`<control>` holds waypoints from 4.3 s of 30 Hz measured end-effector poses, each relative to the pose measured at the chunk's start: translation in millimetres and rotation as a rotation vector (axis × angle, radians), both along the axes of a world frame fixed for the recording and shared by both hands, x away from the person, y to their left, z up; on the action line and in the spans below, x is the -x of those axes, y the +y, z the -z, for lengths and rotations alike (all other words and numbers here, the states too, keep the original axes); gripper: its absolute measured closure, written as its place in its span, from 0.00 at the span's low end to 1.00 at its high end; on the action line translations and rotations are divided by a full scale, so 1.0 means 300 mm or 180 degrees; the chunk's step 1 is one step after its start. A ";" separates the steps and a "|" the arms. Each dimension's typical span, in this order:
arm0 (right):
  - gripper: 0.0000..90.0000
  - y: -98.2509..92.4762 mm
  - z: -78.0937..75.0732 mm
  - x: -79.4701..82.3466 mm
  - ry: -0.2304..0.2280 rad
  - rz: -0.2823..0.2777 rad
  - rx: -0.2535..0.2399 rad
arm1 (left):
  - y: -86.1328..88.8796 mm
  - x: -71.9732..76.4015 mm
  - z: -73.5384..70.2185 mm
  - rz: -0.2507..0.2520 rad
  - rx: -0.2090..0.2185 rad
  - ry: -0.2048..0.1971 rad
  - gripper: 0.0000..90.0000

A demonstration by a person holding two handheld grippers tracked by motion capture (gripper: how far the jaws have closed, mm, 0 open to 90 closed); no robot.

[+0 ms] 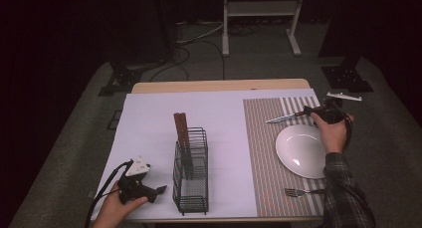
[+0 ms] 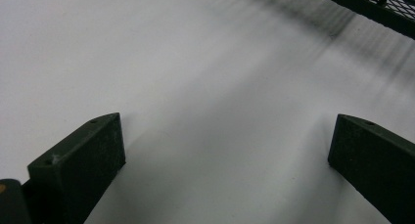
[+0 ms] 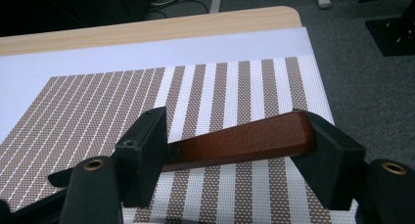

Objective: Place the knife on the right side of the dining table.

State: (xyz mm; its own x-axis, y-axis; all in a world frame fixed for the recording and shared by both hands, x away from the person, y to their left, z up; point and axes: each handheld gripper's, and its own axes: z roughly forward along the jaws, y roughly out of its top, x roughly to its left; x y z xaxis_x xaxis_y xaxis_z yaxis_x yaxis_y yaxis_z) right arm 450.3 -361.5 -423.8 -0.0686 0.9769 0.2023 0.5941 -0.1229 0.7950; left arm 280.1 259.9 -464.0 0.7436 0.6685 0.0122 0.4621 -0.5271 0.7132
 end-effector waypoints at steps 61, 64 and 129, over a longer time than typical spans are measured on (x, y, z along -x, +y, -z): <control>0.27 0.068 0.015 0.079 0.0045 -0.0239 0.0292 | 0.000 0.000 0.000 0.0002 -0.0002 0.0000 0.00; 0.27 0.106 -0.004 0.107 -0.0014 -0.0397 0.0303 | 0.000 0.000 0.000 0.0002 -0.0002 -0.0001 0.00; 0.20 0.781 0.127 0.538 0.0080 -0.2909 0.0750 | 0.001 0.000 -0.001 0.0007 -0.0009 0.0002 0.00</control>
